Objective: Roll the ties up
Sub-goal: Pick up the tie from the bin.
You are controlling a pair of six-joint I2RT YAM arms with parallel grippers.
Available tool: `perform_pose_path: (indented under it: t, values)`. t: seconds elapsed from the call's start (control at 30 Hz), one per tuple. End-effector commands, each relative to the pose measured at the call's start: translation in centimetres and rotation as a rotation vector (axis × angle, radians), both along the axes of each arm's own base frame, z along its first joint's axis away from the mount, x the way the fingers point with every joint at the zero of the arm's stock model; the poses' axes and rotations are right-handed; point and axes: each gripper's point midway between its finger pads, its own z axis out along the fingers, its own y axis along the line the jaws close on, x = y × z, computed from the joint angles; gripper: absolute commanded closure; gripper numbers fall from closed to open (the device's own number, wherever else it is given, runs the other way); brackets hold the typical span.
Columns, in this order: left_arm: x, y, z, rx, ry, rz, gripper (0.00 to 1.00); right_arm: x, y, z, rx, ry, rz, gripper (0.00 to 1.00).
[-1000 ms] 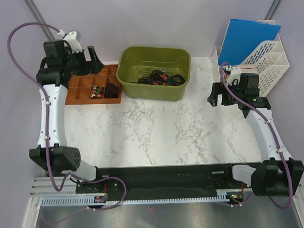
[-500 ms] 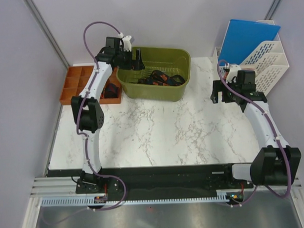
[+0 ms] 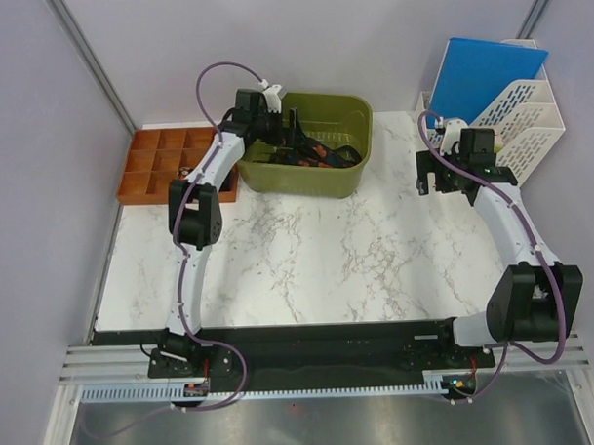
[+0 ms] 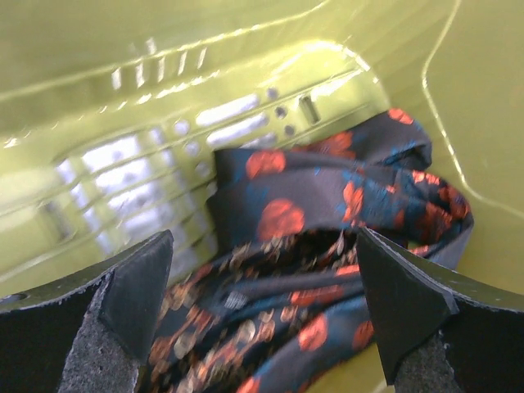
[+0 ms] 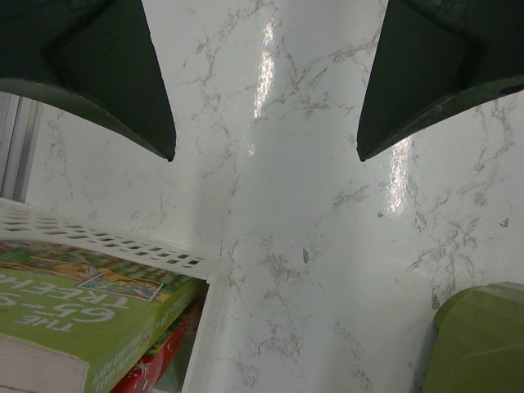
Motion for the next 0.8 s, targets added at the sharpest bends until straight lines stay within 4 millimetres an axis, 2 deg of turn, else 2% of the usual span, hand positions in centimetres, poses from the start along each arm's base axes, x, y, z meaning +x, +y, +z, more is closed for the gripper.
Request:
perform_pose_path:
  t: [0.0, 0.17, 0.27, 0.33, 0.37, 0.4, 0.43, 0.47, 0.5, 0.57, 0.6, 0.67, 0.7, 0.77]
  values:
    - [1.1, -3.5, 0.9, -0.056, -0.078, -0.029, 0.00, 1.4, -1.0, 2.1, -0.055, -0.057, -0.011, 0.02]
    - [1.6, -4.5, -1.2, -0.024, -0.078, -0.006, 0.00, 1.4, -1.5, 2.3, -0.077, -0.062, -0.023, 0.02]
    - [2.6, -4.2, -2.7, 0.024, -0.088, 0.055, 0.00, 1.4, -1.7, 2.3, -0.082, -0.060, -0.026, 0.02]
    - [3.1, -4.3, -2.9, 0.034, -0.107, 0.065, 0.04, 1.4, -1.9, 2.2, -0.085, -0.057, -0.030, 0.02]
    - [3.3, -4.2, -3.9, 0.051, -0.102, 0.074, 0.07, 1.4, -1.9, 2.1, -0.084, -0.057, -0.031, 0.02]
    - [3.4, -4.3, -4.1, 0.050, -0.101, 0.076, 0.14, 1.3, -2.0, 1.9, -0.087, -0.051, -0.034, 0.02]
    - [3.8, -4.5, -3.3, 0.031, -0.119, 0.075, 0.19, 1.3, -2.1, 1.8, -0.089, -0.049, -0.036, 0.02]
    - [3.7, -4.9, -3.3, 0.021, -0.124, 0.064, 0.24, 1.3, -2.1, 1.7, -0.089, -0.046, -0.037, 0.02]
    - [3.9, -5.0, -2.9, 0.011, -0.134, 0.064, 0.36, 1.3, -2.1, 1.7, -0.091, -0.047, -0.036, 0.02]
    - [4.2, -5.6, -2.2, -0.009, -0.170, 0.054, 0.53, 1.4, -2.1, 1.7, -0.091, -0.046, -0.034, 0.02]
    - [4.3, -5.7, -1.0, -0.024, -0.188, 0.057, 0.69, 1.5, -2.1, 1.8, -0.091, -0.049, -0.036, 0.02]
    - [4.8, -5.6, 1.1, -0.049, -0.237, 0.061, 0.82, 1.5, -2.1, 2.0, -0.089, -0.052, -0.036, 0.02]
    - [4.8, -5.6, 3.0, -0.064, -0.267, 0.067, 0.90, 1.5, -2.1, 2.0, -0.090, -0.053, -0.037, 0.02]
    - [5.1, -5.3, 6.0, -0.087, -0.327, 0.082, 0.97, 1.3, -2.0, 2.0, -0.083, -0.055, -0.035, 0.02]
